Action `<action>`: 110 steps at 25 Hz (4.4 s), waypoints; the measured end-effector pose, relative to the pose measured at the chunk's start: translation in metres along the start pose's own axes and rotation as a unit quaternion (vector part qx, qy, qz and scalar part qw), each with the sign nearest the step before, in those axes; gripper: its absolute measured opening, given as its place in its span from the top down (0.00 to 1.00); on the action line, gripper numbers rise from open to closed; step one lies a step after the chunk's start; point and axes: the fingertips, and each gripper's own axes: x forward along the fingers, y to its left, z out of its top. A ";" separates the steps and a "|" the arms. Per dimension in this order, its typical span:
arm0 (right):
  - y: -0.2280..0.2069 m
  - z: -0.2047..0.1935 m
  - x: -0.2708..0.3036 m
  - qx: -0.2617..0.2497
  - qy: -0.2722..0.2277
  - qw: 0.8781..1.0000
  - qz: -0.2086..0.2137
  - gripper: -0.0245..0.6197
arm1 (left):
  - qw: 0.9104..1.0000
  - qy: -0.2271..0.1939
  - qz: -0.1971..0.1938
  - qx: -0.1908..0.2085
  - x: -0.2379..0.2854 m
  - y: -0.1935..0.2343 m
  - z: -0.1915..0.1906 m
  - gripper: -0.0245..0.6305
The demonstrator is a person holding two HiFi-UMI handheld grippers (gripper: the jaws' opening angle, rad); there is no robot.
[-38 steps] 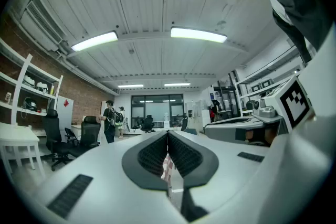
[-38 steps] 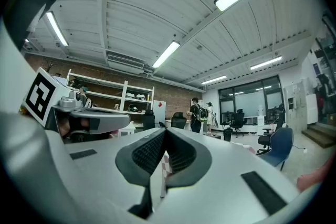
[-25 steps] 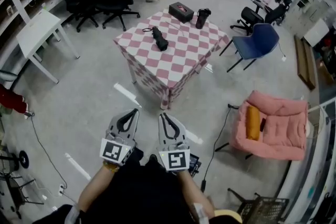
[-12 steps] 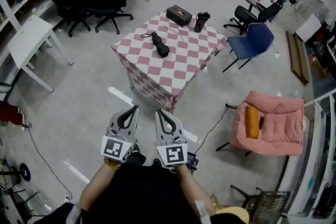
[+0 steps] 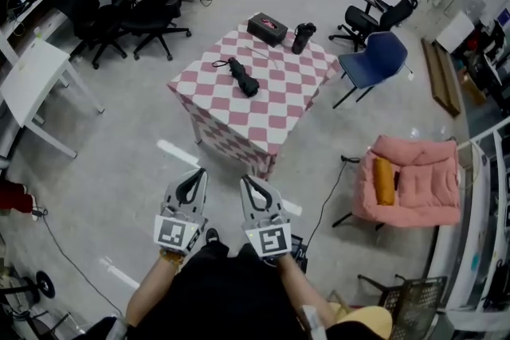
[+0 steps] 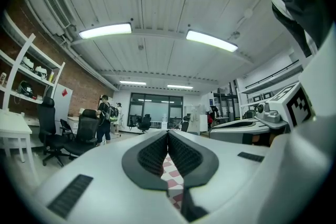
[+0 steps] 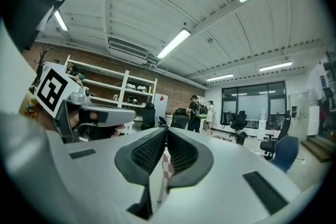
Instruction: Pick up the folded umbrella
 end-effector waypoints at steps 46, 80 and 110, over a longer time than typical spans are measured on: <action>-0.144 -0.052 0.237 0.007 0.052 0.998 -0.029 0.93 | 0.999 0.039 -0.018 -0.018 0.229 0.159 -0.039 0.94; -0.329 -0.141 0.448 0.006 0.150 0.985 -0.083 0.93 | 0.996 0.073 -0.047 -0.011 0.442 0.284 -0.073 0.94; -0.311 -0.290 0.533 -0.035 0.404 0.914 0.034 0.93 | 0.985 0.079 -0.142 -0.054 0.506 0.377 -0.096 0.94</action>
